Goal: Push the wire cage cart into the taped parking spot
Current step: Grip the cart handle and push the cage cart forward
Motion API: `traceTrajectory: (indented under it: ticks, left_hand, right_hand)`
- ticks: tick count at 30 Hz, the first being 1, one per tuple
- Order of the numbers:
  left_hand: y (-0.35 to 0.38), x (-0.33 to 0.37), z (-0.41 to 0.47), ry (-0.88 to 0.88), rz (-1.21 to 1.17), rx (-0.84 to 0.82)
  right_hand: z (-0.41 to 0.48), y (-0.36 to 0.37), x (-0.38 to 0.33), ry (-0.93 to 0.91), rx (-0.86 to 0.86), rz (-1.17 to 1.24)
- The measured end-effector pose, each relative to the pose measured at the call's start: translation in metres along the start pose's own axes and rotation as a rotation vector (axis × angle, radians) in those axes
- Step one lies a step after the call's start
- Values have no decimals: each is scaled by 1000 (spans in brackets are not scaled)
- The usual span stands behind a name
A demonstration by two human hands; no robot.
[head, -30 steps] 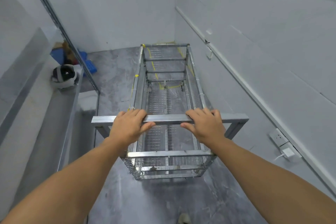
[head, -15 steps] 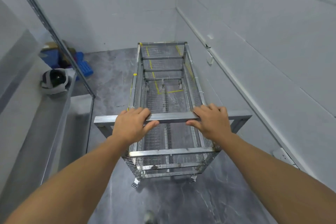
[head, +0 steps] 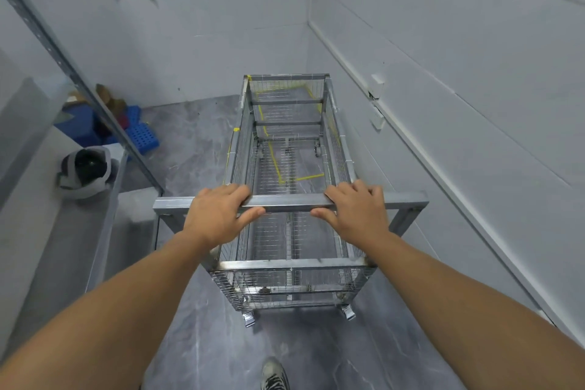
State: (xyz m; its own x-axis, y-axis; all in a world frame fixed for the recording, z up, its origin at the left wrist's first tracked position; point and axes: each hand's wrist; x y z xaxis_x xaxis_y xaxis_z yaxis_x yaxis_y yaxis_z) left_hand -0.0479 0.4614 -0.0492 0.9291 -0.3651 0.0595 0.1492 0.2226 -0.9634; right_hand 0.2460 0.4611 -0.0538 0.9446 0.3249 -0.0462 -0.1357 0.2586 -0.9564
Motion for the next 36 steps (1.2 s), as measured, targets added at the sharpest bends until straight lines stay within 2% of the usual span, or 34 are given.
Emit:
traceTrajectory:
  ticks: [5, 9, 15, 36]
  left_hand:
    - [11, -42, 47, 2, -2, -10]
    - [19, -71, 85, 9, 10, -37]
    - [34, -107, 144, 10, 7, -53]
    - [102, -209, 418, -17, -18, -85]
  right_hand:
    - [58, 14, -3, 26, 11, 10]
    - [103, 25, -4, 51, -64, -10]
    - [169, 45, 11, 49, -77, -29]
    - [442, 121, 116, 48, -146, -29]
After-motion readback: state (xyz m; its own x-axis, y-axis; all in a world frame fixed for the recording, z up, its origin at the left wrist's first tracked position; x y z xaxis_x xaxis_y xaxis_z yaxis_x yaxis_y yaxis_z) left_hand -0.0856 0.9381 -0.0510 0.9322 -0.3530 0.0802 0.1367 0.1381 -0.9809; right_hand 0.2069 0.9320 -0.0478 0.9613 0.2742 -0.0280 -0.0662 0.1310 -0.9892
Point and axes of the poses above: each hand's wrist, its own z-axis towards the middle knuckle, its own y-axis out of the palm, x = y × z, and after that the axes turned 1 degree about x, right-handed
